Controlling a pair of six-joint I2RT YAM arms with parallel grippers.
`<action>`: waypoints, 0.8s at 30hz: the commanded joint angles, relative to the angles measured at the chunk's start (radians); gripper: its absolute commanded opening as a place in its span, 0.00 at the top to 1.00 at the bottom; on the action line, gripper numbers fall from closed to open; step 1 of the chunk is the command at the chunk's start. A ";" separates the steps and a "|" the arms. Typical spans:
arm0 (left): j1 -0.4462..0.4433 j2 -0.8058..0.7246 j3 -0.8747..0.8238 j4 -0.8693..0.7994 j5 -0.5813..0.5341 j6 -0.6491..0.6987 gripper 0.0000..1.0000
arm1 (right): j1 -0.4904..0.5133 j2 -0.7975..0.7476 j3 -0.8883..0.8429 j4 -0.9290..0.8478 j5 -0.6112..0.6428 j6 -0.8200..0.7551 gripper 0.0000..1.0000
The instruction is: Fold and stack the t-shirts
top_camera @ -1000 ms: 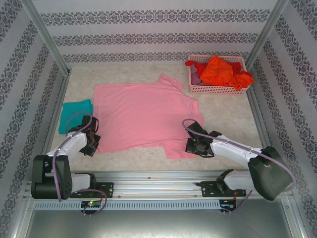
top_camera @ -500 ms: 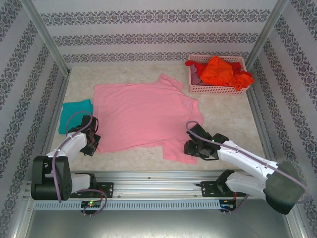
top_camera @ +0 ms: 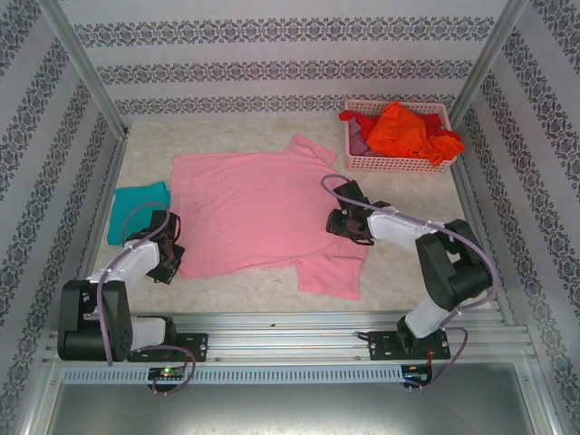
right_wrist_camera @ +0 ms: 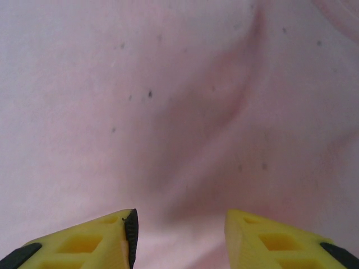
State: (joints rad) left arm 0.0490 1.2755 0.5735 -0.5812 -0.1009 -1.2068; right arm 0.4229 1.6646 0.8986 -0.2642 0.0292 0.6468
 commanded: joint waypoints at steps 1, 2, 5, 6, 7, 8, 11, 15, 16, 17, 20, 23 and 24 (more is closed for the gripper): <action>0.015 0.026 0.015 0.029 -0.008 0.023 1.00 | -0.018 0.070 0.063 0.061 0.005 -0.050 0.55; 0.015 0.031 0.020 0.032 -0.010 0.025 1.00 | -0.024 0.096 0.081 0.061 0.007 -0.054 0.55; 0.018 0.049 0.038 0.038 -0.016 0.037 1.00 | -0.047 0.165 0.126 0.077 0.001 -0.056 0.55; 0.021 0.056 0.044 0.040 -0.017 0.042 1.00 | -0.053 0.184 0.141 0.083 -0.004 -0.054 0.55; 0.025 0.067 0.053 0.043 -0.019 0.047 1.00 | -0.060 0.204 0.155 0.089 -0.006 -0.053 0.55; 0.027 0.078 0.060 0.048 -0.020 0.050 1.00 | -0.065 0.222 0.172 0.092 -0.010 -0.053 0.55; 0.036 0.113 0.080 0.060 -0.020 0.060 1.00 | -0.083 0.263 0.217 0.101 -0.019 -0.054 0.55; 0.043 0.153 0.109 0.077 -0.014 0.062 1.00 | -0.098 0.274 0.260 0.110 -0.057 -0.065 0.54; 0.043 0.157 0.117 0.074 -0.009 0.062 1.00 | -0.099 0.261 0.255 0.117 -0.063 -0.068 0.54; 0.043 0.157 0.123 0.072 -0.006 0.062 1.00 | -0.097 0.235 0.242 0.127 -0.069 -0.073 0.53; 0.043 0.136 0.124 0.063 0.001 0.063 1.00 | -0.087 0.115 0.155 0.153 -0.064 -0.079 0.52; 0.044 0.101 0.106 0.054 -0.004 0.059 1.00 | -0.062 -0.041 0.037 0.145 -0.010 -0.076 0.51; 0.043 0.088 0.098 0.053 -0.005 0.057 1.00 | -0.055 -0.094 -0.002 0.122 0.019 -0.071 0.51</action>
State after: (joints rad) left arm 0.0761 1.4002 0.6811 -0.5575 -0.1005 -1.1584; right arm 0.3450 1.7031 0.9661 -0.1284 -0.0067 0.5903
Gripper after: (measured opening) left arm 0.044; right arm 0.490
